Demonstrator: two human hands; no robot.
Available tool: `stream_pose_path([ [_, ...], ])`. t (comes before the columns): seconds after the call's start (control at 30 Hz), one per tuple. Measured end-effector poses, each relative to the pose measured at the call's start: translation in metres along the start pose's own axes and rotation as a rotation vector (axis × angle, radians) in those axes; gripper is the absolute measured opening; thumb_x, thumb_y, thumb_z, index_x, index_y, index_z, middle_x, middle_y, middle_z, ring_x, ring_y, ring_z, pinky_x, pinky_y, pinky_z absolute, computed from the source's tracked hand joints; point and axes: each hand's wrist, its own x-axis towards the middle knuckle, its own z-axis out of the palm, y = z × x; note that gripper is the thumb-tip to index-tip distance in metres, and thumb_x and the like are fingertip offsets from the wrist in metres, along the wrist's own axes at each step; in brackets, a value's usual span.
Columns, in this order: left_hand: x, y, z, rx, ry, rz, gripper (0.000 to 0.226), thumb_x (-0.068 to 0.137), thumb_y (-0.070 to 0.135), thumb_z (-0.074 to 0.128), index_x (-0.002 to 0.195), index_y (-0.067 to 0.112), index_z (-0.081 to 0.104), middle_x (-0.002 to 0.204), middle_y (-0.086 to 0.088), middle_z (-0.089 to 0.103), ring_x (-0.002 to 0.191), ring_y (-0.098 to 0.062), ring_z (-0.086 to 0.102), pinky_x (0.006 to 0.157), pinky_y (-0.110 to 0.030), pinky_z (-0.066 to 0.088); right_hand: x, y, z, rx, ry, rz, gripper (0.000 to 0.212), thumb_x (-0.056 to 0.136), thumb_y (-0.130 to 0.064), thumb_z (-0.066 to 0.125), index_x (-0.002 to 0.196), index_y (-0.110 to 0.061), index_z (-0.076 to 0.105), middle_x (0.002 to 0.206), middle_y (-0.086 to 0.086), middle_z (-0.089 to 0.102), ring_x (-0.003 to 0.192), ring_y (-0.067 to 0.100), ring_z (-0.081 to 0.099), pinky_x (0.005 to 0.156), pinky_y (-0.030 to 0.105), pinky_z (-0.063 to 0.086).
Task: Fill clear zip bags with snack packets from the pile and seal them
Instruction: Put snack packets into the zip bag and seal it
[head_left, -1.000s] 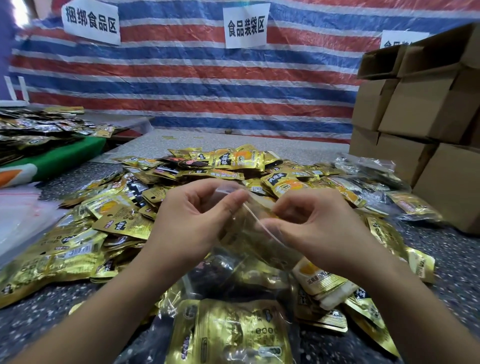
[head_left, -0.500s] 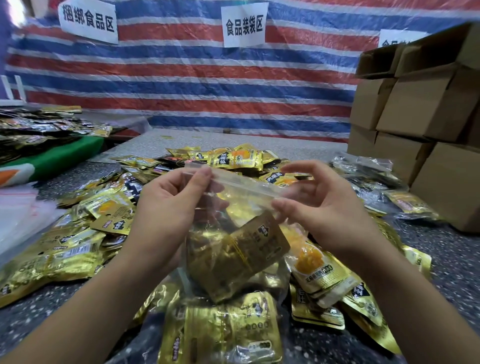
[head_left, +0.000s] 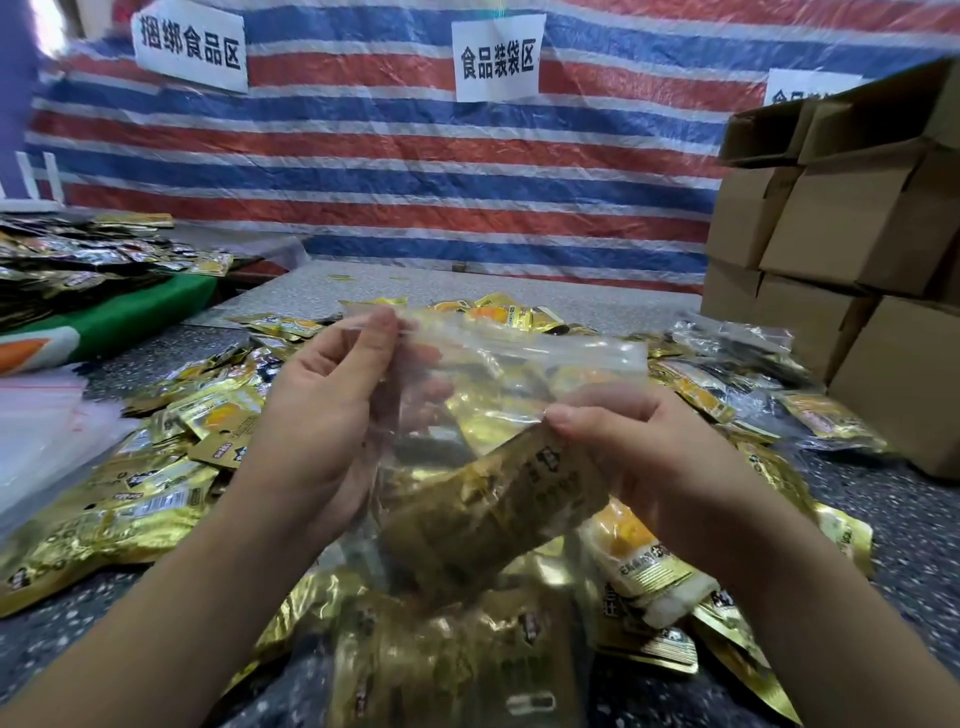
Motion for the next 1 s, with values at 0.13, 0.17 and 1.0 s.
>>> stream_pose_path([
  [0.13, 0.0, -0.007, -0.003, 0.109, 0.005, 0.014, 0.019, 0.083, 0.03, 0.061, 0.08, 0.015, 0.071, 0.073, -0.008, 0.073, 0.055, -0.021, 0.069, 0.046, -0.025, 0.053, 0.002, 0.002, -0.005, -0.27, 0.009, -0.009, 0.013, 0.087, -0.003, 0.07, 0.083, -0.01, 0.079, 0.076, 0.001, 0.076, 0.068, 0.008, 0.066, 0.063, 0.018, 0.05],
  [0.17, 0.0, -0.008, -0.004, 0.144, 0.004, 0.014, 0.019, 0.084, 0.031, 0.061, 0.082, 0.016, 0.071, 0.076, -0.008, 0.073, 0.059, -0.023, 0.07, 0.048, -0.027, 0.054, 0.001, 0.0, -0.005, -0.276, -0.039, -0.019, 0.012, 0.085, -0.001, 0.072, 0.082, -0.011, 0.08, 0.076, 0.001, 0.075, 0.069, 0.008, 0.066, 0.063, 0.017, 0.049],
  [1.0, -0.001, -0.004, -0.002, 0.211, -0.089, -0.066, 0.022, 0.081, 0.037, 0.06, 0.073, 0.025, 0.076, 0.074, -0.005, 0.074, 0.052, -0.018, 0.068, 0.047, -0.028, 0.055, 0.005, -0.003, -0.003, 0.249, 0.144, 0.128, 0.037, 0.09, -0.038, 0.052, 0.075, -0.016, 0.078, 0.061, 0.007, 0.066, 0.045, 0.016, 0.057, 0.04, 0.022, 0.045],
])
